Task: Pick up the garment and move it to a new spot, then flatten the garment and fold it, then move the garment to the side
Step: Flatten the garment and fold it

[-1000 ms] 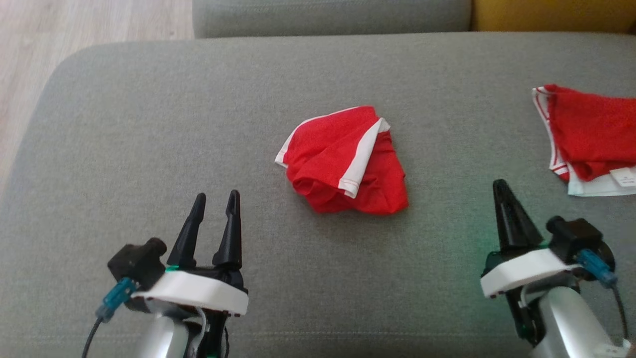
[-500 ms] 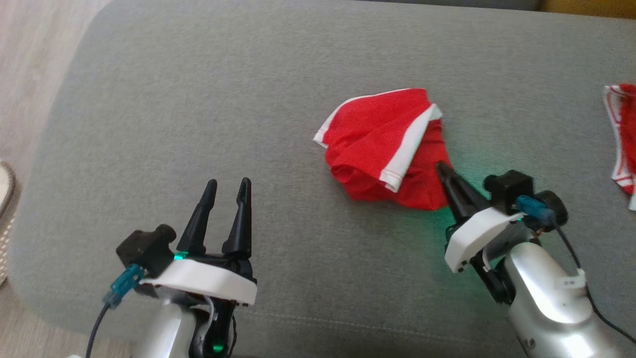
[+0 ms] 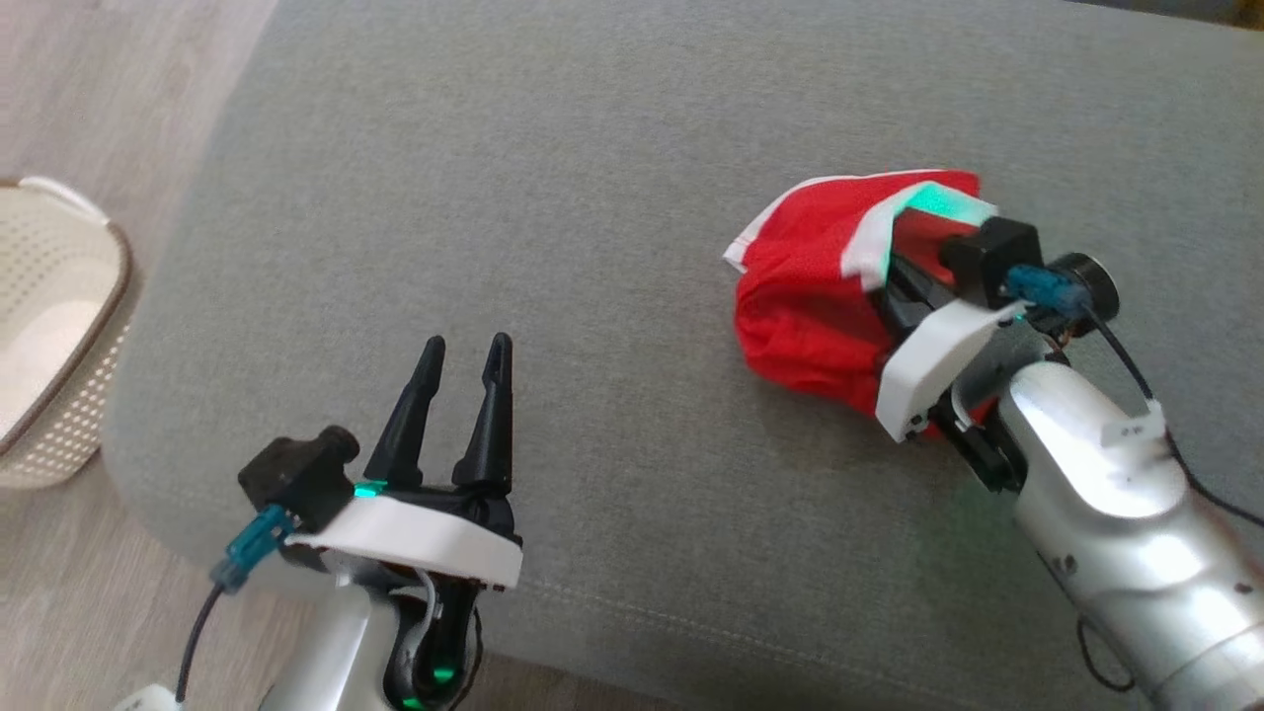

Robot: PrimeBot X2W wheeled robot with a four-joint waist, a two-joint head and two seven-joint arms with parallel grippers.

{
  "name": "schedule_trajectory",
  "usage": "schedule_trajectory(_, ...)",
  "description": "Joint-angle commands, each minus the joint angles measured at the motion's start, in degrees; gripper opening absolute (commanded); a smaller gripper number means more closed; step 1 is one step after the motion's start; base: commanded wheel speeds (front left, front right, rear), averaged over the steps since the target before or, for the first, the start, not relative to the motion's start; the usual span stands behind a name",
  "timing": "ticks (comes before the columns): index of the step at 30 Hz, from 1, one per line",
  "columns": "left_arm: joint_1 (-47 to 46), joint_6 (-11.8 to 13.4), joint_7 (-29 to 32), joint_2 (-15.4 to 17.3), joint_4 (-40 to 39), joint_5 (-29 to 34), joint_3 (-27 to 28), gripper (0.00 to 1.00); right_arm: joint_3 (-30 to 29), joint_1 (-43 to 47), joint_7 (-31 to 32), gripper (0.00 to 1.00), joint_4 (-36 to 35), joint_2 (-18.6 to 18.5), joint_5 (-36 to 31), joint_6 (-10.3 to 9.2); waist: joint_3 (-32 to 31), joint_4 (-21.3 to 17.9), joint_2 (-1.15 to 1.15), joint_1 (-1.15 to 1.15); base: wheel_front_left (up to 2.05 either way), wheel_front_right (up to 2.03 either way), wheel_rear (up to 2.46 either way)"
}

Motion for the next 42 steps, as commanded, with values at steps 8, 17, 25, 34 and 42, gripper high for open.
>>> schedule_trajectory(8,-2.76,0.61,-0.70,0.45,-2.46,-1.52,0.87,1.00,7.09,-7.72,3.76,0.00,4.55,-1.62,4.34,0.37,1.73,2.95,0.00,0.00,0.00,0.00,0.00)
schedule_trajectory(17,-3.29,0.89,-0.70,0.45,-2.56,-2.26,0.03,1.00,10.96,-13.78,2.82,0.00,12.78,-0.81,8.51,0.37,2.75,4.47,0.00,0.00,0.00,0.00,0.00)
schedule_trajectory(25,-2.55,1.17,-0.70,0.45,-2.05,-2.01,0.88,1.00,17.97,-9.39,2.87,0.00,11.00,-0.08,13.60,0.37,1.07,3.85,0.00,0.00,0.00,0.00,0.00)
schedule_trajectory(34,-2.64,0.98,-0.70,0.45,-1.94,-1.18,1.14,1.00,21.25,-6.70,2.47,0.00,11.91,0.65,18.21,0.37,-0.53,1.08,0.00,0.00,0.00,0.00,0.00)
schedule_trajectory(42,-1.97,0.80,-0.70,0.45,-1.68,0.31,3.60,1.00,18.66,-9.01,-6.60,0.00,12.67,0.75,19.62,0.37,-3.50,-2.37,0.00,0.00,0.00,0.00,0.00)
